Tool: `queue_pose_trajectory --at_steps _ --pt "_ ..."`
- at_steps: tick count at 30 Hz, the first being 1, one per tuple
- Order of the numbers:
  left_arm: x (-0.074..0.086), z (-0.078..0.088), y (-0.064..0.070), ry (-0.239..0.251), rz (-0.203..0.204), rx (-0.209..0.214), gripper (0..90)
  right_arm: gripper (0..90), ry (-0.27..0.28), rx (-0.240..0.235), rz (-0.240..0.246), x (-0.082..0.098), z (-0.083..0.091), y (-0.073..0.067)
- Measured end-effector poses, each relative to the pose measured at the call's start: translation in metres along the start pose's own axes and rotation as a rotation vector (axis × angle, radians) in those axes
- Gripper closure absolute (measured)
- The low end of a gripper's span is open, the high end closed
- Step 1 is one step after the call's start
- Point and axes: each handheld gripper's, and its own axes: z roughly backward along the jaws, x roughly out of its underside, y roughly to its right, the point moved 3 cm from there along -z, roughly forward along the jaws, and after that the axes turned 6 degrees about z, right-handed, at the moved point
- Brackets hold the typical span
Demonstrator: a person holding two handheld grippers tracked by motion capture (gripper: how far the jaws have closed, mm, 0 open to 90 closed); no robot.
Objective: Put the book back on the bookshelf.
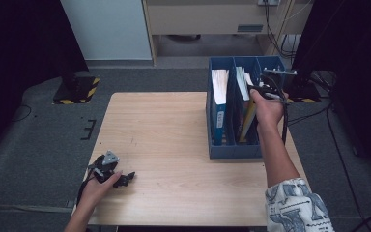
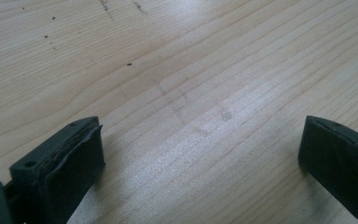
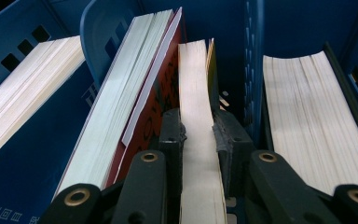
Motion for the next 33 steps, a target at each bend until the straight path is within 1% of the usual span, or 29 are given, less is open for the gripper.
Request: queue_pose_trajectory --at_steps 9,11,14,33 --pt "0.0 0.0 0.0 0.0 -0.004 0.001 0.0 74.6 0.002 0.005 0.009 -0.004 -0.004 -0.005" --pt "0.0 0.0 0.0 0.0 -0.004 0.001 0.0 74.6 0.004 0.007 0.016 -0.005 -0.006 -0.005" --pt "0.0 0.0 0.0 0.0 -0.004 0.001 0.0 74.6 0.003 0.008 0.008 -0.005 -0.007 -0.005" --pt "-0.001 -0.001 0.0 0.001 -0.004 0.001 0.0 74.5 0.01 0.008 0.014 -0.004 -0.013 -0.004"
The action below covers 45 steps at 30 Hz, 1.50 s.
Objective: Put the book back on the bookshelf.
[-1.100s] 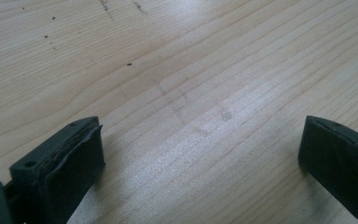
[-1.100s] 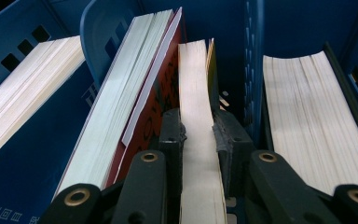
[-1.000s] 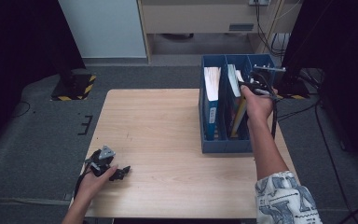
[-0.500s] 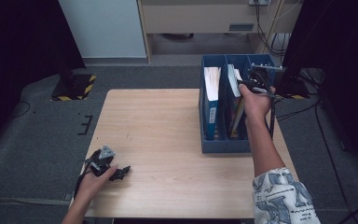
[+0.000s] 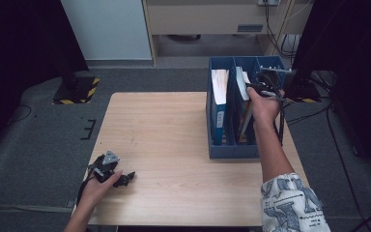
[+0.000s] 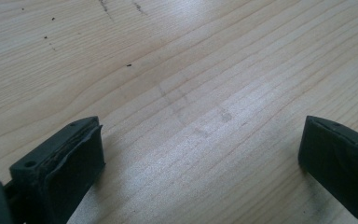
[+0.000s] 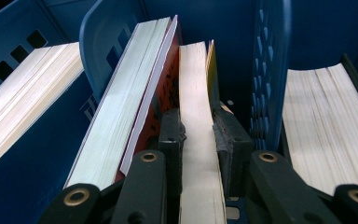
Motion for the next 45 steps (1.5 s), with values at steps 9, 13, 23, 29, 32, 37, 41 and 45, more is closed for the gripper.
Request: queue_pose_trajectory --at_steps 9,13,23,29,32,37,41,45 --pt "0.0 0.0 0.0 0.0 0.0 0.0 0.0 74.3 0.001 -0.004 -0.016 0.001 -0.001 0.002" --pt "0.0 0.0 0.0 0.0 0.0 0.0 0.0 74.1 -0.001 -0.005 -0.017 0.002 0.0 0.002" --pt "0.0 0.0 0.0 0.0 0.0 0.0 0.0 72.7 -0.007 -0.017 -0.022 0.003 0.001 -0.001" --pt "0.0 0.0 0.0 0.0 0.0 0.0 0.0 71.1 -0.005 -0.029 -0.019 0.005 0.005 0.0" --pt "0.0 0.0 0.0 0.0 0.001 -0.001 0.0 70.8 0.0 -0.038 -0.019 0.005 0.008 0.0" --pt "0.0 0.0 0.0 0.0 0.0 -0.001 0.0 68.6 0.001 -0.046 -0.011 0.005 0.015 0.0" --pt "0.0 0.0 0.0 0.0 0.001 -0.002 0.0 67.6 0.004 -0.052 -0.013 0.006 0.021 0.002" --pt "0.0 0.0 0.0 0.0 0.002 -0.004 0.0 67.4 0.004 -0.06 -0.004 0.008 0.025 0.002"
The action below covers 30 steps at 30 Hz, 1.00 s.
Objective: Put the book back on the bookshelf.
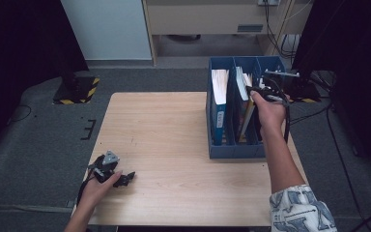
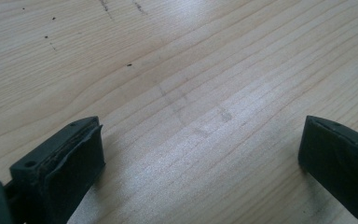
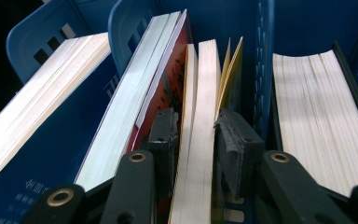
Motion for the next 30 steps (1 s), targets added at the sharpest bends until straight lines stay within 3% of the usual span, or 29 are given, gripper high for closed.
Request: queue_pose_trajectory --at_steps 13,30 --pt "0.0 0.0 0.0 0.0 0.001 -0.001 0.0 62.7 -0.002 0.005 0.034 0.003 0.012 -0.001" --pt "0.0 0.0 0.0 0.0 0.006 -0.001 0.0 50.0 0.016 0.001 0.017 0.014 0.037 0.004"
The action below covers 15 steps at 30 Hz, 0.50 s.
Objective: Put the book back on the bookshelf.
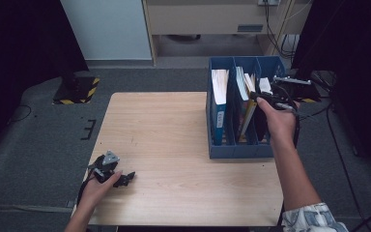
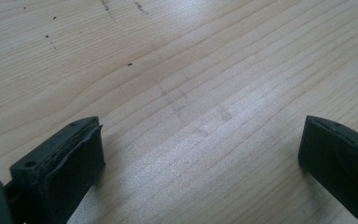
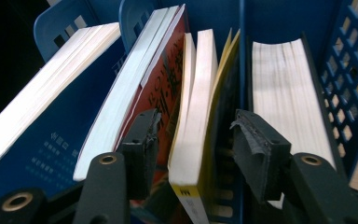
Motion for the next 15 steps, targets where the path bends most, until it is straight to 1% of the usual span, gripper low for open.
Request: queue_pose_trajectory --at_steps 5,9,15 --pt "0.0 0.0 0.0 -0.004 -0.004 -0.001 0.0 45.6 0.006 -0.009 0.003 0.007 0.011 0.001" --pt "0.0 0.0 0.0 -0.004 -0.004 -0.001 0.0 42.3 0.005 -0.017 0.02 0.014 0.019 -0.001" --pt "0.0 0.0 0.0 -0.004 -0.003 -0.002 0.0 37.8 -0.005 -0.025 0.06 0.021 0.022 -0.005"
